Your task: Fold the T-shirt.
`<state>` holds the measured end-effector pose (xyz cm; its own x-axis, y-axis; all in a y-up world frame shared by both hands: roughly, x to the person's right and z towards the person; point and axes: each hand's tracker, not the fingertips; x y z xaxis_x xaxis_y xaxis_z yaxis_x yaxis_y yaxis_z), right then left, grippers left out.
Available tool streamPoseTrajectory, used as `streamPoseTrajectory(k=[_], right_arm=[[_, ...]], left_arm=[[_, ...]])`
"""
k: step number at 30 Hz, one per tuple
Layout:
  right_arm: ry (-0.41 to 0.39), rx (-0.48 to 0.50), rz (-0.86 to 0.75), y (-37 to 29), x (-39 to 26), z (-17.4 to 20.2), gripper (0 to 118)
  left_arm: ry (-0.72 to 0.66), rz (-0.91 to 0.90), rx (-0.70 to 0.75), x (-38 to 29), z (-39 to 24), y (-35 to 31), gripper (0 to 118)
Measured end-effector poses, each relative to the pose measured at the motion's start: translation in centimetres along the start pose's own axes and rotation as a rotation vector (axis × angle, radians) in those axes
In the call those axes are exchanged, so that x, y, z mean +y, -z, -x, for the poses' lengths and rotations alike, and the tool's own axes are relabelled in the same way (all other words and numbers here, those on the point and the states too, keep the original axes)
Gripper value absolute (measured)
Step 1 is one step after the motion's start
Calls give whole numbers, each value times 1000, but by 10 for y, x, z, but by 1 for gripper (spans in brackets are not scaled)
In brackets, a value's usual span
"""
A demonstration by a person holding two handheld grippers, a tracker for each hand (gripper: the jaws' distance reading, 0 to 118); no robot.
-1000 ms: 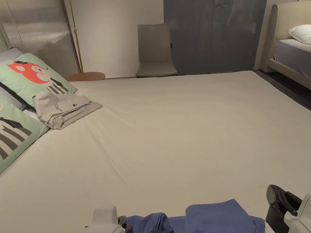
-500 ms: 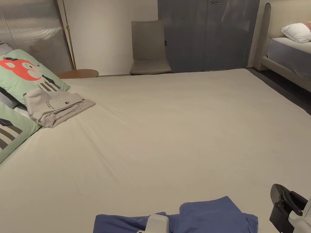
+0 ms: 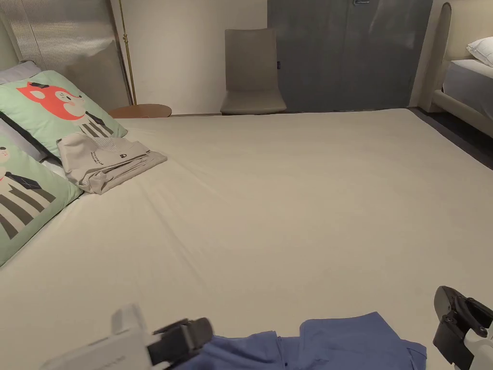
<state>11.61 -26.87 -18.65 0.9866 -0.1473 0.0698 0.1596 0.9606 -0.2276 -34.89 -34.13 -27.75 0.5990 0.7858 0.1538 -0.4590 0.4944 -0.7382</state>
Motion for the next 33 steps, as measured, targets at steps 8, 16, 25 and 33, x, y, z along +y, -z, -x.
streamPoseTrajectory(k=[8, 16, 25, 33], right_arm=[[-18, 42, 14, 4, -3, 21, 1], [-32, 56, 24, 5, 0, 31, 1], [-38, 54, 24, 3, 2, 34, 1], [-34, 56, 19, 4, 3, 33, 1]], left_arm=[[-79, 125, 73, 25, 75, -37, 108], [-213, 173, -31, -5, 99, 1, 103], [-173, 193, 75, -4, 95, 11, 10], [-187, 57, 34, 13, 101, -54, 7]])
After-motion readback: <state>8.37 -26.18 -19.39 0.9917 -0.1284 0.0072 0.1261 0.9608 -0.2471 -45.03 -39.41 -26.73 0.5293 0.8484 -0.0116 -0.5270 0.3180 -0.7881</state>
